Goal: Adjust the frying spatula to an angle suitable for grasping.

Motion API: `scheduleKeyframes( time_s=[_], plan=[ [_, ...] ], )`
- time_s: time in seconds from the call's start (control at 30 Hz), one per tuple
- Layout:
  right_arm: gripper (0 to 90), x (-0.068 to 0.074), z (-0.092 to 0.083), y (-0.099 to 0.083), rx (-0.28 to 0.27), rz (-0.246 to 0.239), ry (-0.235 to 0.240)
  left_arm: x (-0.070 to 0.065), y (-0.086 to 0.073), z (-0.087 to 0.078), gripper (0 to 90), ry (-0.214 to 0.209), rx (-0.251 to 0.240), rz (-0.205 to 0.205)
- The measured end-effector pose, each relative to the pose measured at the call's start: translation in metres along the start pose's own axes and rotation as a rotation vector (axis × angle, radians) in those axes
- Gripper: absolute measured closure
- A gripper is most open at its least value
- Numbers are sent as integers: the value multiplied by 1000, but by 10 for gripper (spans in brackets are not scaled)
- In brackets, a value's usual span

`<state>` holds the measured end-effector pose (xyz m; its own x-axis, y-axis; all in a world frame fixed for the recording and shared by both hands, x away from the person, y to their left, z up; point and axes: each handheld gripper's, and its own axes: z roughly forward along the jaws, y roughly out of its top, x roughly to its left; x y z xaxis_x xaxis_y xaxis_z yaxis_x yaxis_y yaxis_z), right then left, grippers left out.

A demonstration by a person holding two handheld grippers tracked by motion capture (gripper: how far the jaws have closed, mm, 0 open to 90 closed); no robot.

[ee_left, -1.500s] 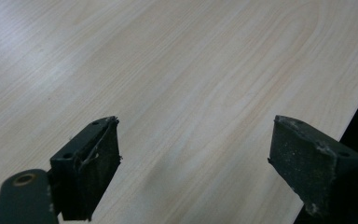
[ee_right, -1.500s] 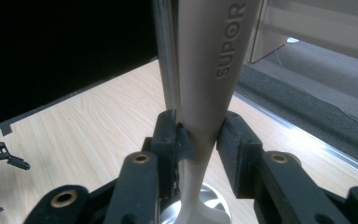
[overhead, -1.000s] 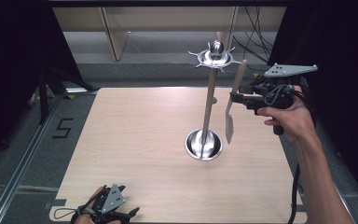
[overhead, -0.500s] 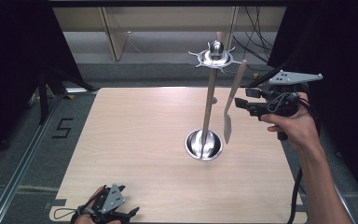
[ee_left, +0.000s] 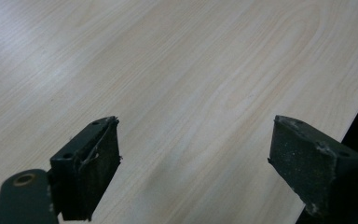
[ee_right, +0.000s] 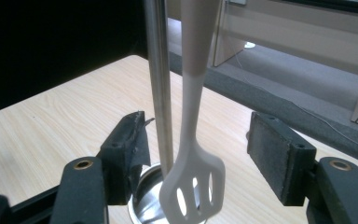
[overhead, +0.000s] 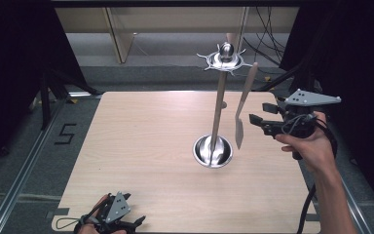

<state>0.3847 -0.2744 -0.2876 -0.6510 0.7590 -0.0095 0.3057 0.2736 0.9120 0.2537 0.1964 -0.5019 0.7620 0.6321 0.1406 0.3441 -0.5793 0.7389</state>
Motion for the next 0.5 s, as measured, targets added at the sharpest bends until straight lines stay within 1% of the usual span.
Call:
scheduleKeyframes(
  time_s=[0.07, 0.13, 0.23, 0.27, 0.3, 0.33, 0.37, 0.4, 0.43, 0.47, 0.5],
  plan=[
    [379, 0, -2, -4, 3, 3, -12, 0, 0, 0, 153, 1, 0, 1],
    [379, 1, -2, -9, -3, -3, -18, 0, 0, 0, 153, 3, 0, -2],
    [379, 3, -3, -15, 4, -4, -23, 0, 0, 0, 153, 3, 2, 2],
    [379, 4, -2, -17, -3, 3, -26, 0, 0, 0, 153, 1, -2, 2],
    [379, 4, -1, -19, -7, 2, -26, 0, 0, 0, 153, 2, 3, 7],
    [378, 4, -1, -22, 1, 3, -22, 0, 0, 0, 153, 1, -5, 1],
    [378, 5, 0, -24, -11, 9, -21, 0, 0, 0, 152, 2, -4, 2],
    [378, 5, 1, -27, -11, 12, -21, 0, 0, 0, 153, 2, -4, -1],
    [377, 6, 3, -30, -14, 16, -17, 2, 0, -1, 153, 3, 10, 20],
    [377, 4, 3, -31, -5, 0, -20, 1, 0, -1, 153, 4, 8, 17],
    [377, 6, 3, -33, -3, 16, -16, 0, 0, 0, 152, 1, -5, 1]
  ],
)
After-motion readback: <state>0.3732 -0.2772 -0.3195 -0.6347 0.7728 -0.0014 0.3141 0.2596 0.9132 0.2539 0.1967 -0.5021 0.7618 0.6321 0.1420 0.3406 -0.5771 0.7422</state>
